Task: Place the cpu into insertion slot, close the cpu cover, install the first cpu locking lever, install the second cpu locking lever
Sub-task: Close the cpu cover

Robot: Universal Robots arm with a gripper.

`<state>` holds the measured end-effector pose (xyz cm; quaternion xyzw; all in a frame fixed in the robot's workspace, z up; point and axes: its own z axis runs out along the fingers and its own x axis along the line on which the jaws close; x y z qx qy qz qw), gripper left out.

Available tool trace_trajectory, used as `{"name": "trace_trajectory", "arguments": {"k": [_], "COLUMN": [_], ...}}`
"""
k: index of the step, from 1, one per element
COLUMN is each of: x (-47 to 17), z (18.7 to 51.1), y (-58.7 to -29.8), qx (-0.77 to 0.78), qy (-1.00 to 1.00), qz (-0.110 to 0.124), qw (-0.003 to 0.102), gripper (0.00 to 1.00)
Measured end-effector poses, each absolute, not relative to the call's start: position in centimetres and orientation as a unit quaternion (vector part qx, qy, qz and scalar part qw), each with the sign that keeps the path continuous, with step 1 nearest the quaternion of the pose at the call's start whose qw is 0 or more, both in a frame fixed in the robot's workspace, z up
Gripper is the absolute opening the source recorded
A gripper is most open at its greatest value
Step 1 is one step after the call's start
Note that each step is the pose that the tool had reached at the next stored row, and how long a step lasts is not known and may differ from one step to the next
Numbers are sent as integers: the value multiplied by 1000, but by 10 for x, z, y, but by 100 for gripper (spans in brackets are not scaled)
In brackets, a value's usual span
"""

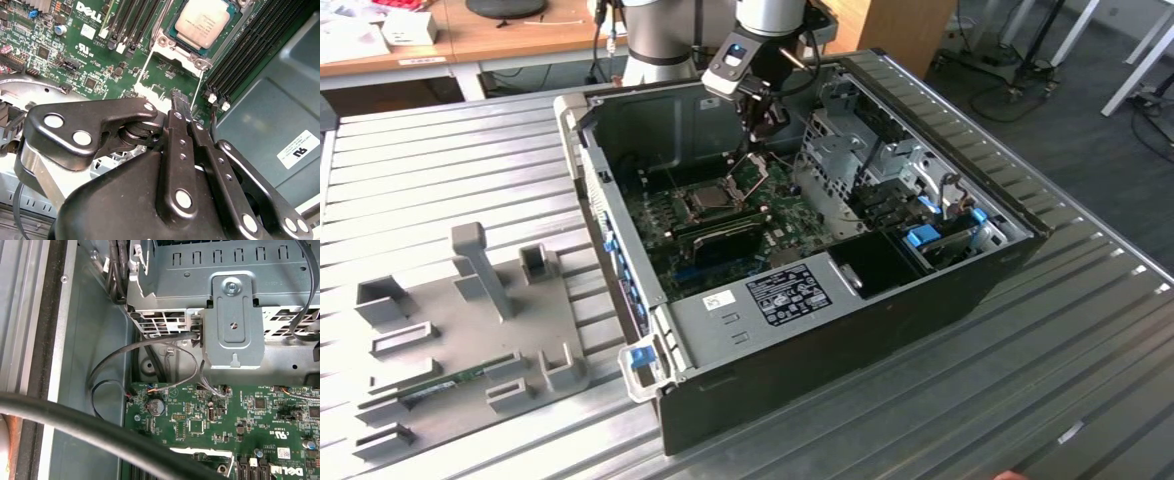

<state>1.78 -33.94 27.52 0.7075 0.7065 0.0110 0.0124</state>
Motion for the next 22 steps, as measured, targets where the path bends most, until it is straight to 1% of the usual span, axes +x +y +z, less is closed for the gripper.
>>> {"name": "trace_trajectory", "arguments": {"k": [22], "x": [47], "z": [274], "y": [-339], "qx": [707], "qy": [707], "qz": [11], "qw": [12], "gripper": [10]}}
